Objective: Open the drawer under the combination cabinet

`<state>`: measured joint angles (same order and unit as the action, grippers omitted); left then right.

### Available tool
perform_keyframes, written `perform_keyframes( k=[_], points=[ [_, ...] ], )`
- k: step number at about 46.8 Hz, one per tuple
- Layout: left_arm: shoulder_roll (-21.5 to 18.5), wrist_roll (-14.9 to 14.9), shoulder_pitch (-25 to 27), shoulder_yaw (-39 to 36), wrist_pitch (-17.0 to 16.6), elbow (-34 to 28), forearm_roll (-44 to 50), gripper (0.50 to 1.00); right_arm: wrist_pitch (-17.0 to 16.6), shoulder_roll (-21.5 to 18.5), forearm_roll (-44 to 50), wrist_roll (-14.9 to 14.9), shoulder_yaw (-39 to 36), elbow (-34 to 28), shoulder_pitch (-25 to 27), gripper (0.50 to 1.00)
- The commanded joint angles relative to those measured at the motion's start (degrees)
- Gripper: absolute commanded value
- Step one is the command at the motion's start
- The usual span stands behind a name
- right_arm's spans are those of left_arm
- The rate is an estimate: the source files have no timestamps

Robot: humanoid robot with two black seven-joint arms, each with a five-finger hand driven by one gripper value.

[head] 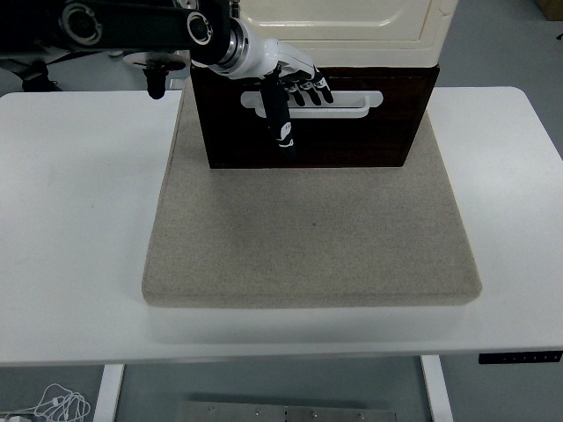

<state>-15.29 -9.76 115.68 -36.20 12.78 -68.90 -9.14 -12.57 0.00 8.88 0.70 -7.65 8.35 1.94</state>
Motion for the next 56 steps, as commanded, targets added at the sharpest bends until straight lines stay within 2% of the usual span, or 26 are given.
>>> perform_keyframes(
  k=[1, 11, 56],
  points=[
    [0.0, 0.0, -0.1, 0.0, -0.2, 0.2, 0.0, 1.000, 0.0, 0.0, 0.0, 0.0, 0.0, 0.0, 0.0, 0.926],
    [0.4, 0.0, -1.4, 0.7, -1.1, 0.4, -0.1, 1.000, 0.0, 0.0, 0.0, 0.0, 0.0, 0.0, 0.0, 0.926],
    [1.6, 0.0, -1.7, 1.3, -0.2, 0.7, -0.1, 1.000, 0.0, 0.0, 0.0, 0.0, 0.0, 0.0, 0.0, 0.926]
  ],
)
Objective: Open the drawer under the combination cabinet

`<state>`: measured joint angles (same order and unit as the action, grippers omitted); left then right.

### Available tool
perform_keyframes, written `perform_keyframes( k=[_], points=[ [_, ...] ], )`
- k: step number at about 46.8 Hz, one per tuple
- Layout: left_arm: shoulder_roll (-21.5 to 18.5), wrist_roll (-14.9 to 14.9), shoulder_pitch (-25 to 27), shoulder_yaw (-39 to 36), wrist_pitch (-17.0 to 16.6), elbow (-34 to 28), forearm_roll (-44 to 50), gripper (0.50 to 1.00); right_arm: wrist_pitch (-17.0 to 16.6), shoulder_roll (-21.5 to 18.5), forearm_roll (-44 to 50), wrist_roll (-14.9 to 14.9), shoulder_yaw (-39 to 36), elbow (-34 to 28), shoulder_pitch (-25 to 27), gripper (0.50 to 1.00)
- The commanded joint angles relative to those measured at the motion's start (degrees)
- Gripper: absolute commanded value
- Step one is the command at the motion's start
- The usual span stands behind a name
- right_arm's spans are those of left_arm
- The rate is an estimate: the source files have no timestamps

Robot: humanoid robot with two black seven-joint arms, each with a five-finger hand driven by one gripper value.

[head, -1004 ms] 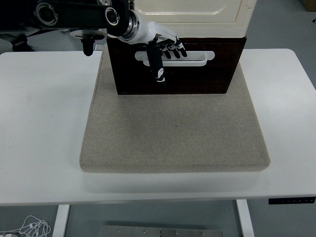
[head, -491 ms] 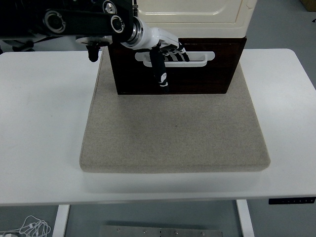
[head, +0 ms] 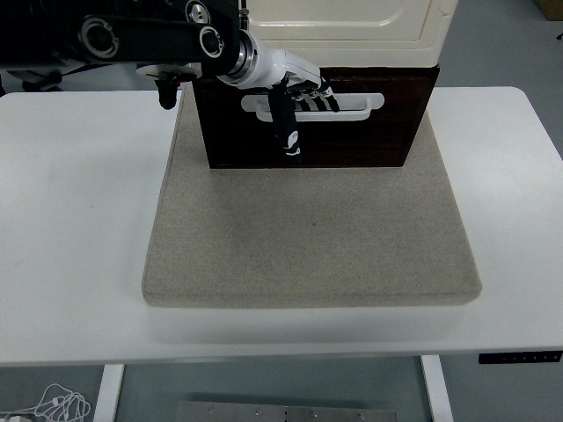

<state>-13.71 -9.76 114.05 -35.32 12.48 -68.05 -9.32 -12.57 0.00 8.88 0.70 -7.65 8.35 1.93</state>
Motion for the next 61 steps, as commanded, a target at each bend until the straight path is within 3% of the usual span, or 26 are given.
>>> perform_keyframes(
  k=[1, 61],
  points=[
    [0.0, 0.0, -0.1, 0.6, 0.2, -0.2, 0.1, 1.000, 0.0, 0.0, 0.0, 0.0, 0.0, 0.0, 0.0, 0.926],
    [0.0, -0.3, 1.1, 2.8, 7.5, -0.5, 0.2, 1.000, 0.0, 0.0, 0.0, 0.0, 0.0, 0.0, 0.0, 0.926]
  ],
)
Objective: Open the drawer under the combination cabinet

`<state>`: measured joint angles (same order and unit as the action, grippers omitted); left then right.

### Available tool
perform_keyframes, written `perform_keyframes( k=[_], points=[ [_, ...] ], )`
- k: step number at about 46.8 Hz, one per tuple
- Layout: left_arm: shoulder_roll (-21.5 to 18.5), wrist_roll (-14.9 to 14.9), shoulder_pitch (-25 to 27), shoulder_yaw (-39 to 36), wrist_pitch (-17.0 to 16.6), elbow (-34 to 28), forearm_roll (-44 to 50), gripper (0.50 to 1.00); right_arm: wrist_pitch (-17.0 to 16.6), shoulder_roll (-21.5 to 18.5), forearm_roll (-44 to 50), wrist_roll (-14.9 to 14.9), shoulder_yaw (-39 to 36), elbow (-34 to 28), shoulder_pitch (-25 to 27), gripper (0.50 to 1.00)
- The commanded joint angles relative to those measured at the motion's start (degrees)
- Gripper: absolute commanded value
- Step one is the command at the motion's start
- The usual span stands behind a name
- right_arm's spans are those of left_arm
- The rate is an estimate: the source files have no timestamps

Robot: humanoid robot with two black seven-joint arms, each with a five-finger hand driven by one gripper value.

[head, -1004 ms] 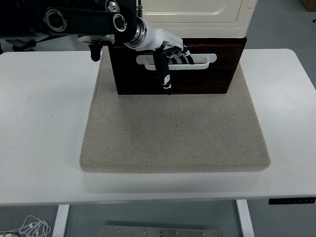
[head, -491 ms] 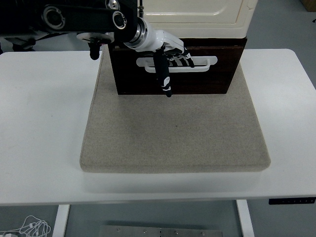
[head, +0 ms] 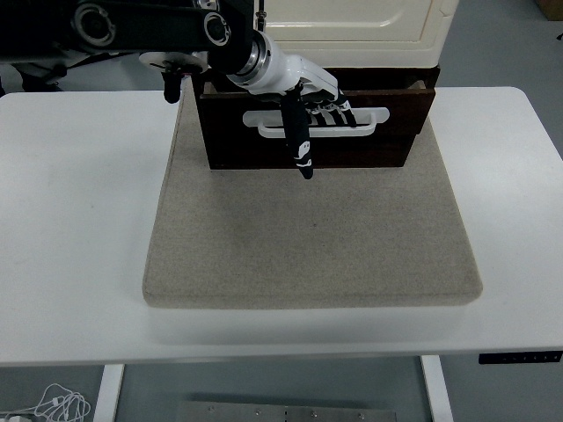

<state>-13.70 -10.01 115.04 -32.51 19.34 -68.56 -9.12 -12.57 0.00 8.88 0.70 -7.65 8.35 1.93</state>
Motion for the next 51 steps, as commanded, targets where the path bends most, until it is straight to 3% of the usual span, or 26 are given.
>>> perform_keyframes(
  k=[1, 51],
  points=[
    [0.0, 0.0, 0.3, 0.0, 0.9, -0.1, 0.0, 1.000, 0.0, 0.0, 0.0, 0.0, 0.0, 0.0, 0.0, 0.926],
    [-0.6, 0.1, 2.5, 2.5, 9.0, -1.4, 0.0, 1.000, 0.0, 0.0, 0.0, 0.0, 0.0, 0.0, 0.0, 0.926]
  ],
)
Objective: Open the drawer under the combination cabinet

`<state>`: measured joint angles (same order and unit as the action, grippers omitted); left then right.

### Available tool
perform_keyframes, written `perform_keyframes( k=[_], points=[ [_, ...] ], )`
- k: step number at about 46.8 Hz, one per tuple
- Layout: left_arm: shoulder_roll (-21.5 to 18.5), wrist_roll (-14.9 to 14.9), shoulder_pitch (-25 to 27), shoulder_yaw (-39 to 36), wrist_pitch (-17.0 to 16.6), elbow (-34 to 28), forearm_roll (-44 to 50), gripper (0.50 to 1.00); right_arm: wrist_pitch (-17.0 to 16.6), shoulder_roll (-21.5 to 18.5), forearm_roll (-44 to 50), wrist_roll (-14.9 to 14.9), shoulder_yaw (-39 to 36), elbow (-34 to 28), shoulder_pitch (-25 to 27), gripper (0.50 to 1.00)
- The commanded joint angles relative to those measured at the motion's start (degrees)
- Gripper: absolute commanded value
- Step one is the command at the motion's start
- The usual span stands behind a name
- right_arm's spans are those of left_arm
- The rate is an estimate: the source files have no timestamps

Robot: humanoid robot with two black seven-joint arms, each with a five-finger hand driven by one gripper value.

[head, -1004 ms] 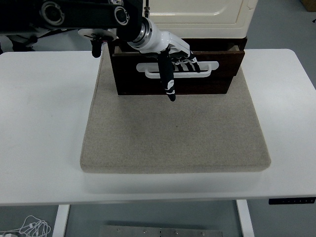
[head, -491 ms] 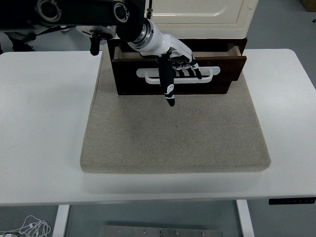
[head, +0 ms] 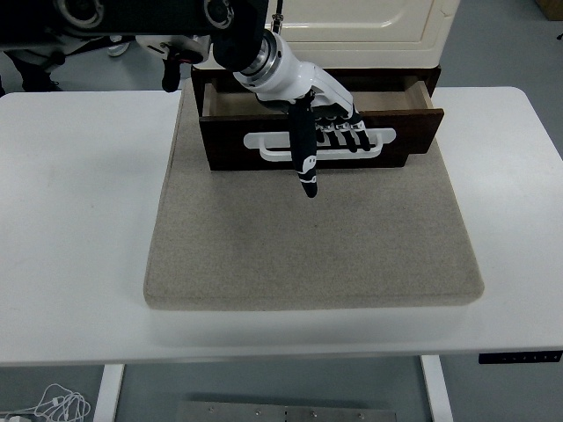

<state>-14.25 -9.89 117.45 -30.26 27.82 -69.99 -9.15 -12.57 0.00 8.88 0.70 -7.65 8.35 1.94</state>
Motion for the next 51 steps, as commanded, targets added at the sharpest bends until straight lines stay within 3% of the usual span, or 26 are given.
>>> perform_keyframes(
  k=[1, 34, 51],
  points=[
    [-0.1, 0.0, 0.1, 0.3, 0.7, 0.0, 0.0, 1.000, 0.0, 0.0, 0.0, 0.0, 0.0, 0.0, 0.0, 0.926],
    [-0.4, 0.0, 1.2, 1.4, 3.6, -1.0, 0.6, 1.000, 0.0, 0.0, 0.0, 0.0, 0.0, 0.0, 0.0, 0.926],
    [-2.2, 0.3, 2.7, 7.9, 3.7, 0.0, 0.9, 1.000, 0.0, 0.0, 0.0, 0.0, 0.0, 0.0, 0.0, 0.926]
  ],
)
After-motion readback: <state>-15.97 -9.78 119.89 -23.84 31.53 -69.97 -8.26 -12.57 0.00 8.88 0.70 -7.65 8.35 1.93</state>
